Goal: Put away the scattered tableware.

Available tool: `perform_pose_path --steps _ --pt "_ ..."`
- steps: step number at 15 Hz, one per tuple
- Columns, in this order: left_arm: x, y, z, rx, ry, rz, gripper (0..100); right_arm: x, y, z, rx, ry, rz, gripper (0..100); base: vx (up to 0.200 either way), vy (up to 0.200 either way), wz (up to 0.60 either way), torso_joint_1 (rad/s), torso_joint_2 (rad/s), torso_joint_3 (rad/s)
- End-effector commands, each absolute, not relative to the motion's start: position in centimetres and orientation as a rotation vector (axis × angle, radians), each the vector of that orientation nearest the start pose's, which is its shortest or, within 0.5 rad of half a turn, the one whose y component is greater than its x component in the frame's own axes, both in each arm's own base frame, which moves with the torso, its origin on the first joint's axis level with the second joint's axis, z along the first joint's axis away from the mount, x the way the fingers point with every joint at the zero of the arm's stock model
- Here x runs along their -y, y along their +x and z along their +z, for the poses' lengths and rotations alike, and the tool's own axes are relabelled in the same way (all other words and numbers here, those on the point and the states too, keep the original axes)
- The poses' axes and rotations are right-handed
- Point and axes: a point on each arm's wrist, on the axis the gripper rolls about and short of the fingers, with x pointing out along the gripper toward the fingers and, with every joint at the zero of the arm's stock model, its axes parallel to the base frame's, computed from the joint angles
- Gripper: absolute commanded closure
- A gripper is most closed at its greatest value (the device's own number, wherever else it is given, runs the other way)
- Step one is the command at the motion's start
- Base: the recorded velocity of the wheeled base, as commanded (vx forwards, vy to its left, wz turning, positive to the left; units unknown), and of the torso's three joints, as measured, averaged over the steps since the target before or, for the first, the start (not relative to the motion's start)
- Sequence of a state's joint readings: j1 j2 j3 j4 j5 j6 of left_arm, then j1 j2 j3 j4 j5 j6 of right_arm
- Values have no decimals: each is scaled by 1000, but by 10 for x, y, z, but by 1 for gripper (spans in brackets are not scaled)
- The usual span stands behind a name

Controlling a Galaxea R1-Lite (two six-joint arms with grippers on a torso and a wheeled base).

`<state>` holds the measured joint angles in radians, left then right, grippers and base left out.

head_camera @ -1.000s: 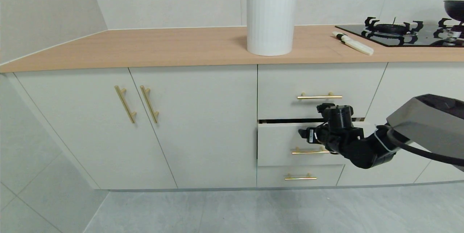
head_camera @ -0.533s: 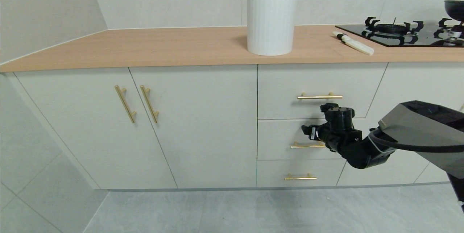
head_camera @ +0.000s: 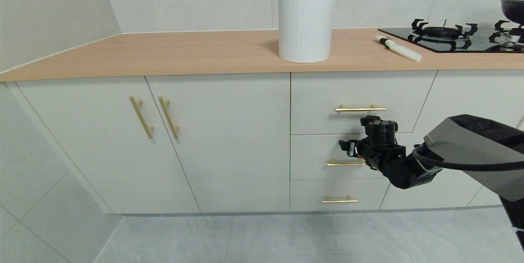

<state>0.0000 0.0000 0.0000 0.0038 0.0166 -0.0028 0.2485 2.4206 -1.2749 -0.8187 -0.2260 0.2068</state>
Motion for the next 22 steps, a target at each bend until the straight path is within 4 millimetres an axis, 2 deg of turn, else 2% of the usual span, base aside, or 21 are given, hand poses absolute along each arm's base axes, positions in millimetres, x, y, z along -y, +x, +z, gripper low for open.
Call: perform_pose_path --steps 1,5,8,9,10,11,12,16,17,19,22 --pt "0 -23 75 -6 -3 17 0 -106 454 38 -302 136 -21 0 0 0 0 0 0 0" --pt "0 -23 75 -5 -3 17 0 -105 448 45 -305 135 -23 0 0 0 0 0 0 0" --pt "0 -23 75 -5 -3 17 0 -99 414 80 -313 132 -8 0 0 0 0 0 0 0" --pt "0 -23 75 -3 -3 17 0 -92 386 104 -316 130 -8 0 0 0 0 0 0 0" --pt "0 -23 75 -5 -3 17 0 -89 372 115 -308 132 -8 0 0 0 0 0 0 0" --pt "0 -23 75 -6 -3 17 0 -84 349 132 -288 133 -2 0 0 0 0 0 0 0" --pt "0 -23 75 -5 -3 17 0 -78 304 162 -250 140 19 0 0 0 0 0 0 0" --pt "0 -23 75 -6 -3 17 0 -56 203 207 -142 161 26 0 0 0 0 0 0 0" --pt "0 -23 75 -6 -3 17 0 -53 194 212 -123 165 26 0 0 0 0 0 0 0" --pt "0 -23 75 -5 -3 17 0 -37 142 230 -30 144 2 0 0 0 0 0 0 0" --pt "0 -23 75 -6 -3 17 0 -17 83 230 36 88 -57 0 0 0 0 0 0 0"
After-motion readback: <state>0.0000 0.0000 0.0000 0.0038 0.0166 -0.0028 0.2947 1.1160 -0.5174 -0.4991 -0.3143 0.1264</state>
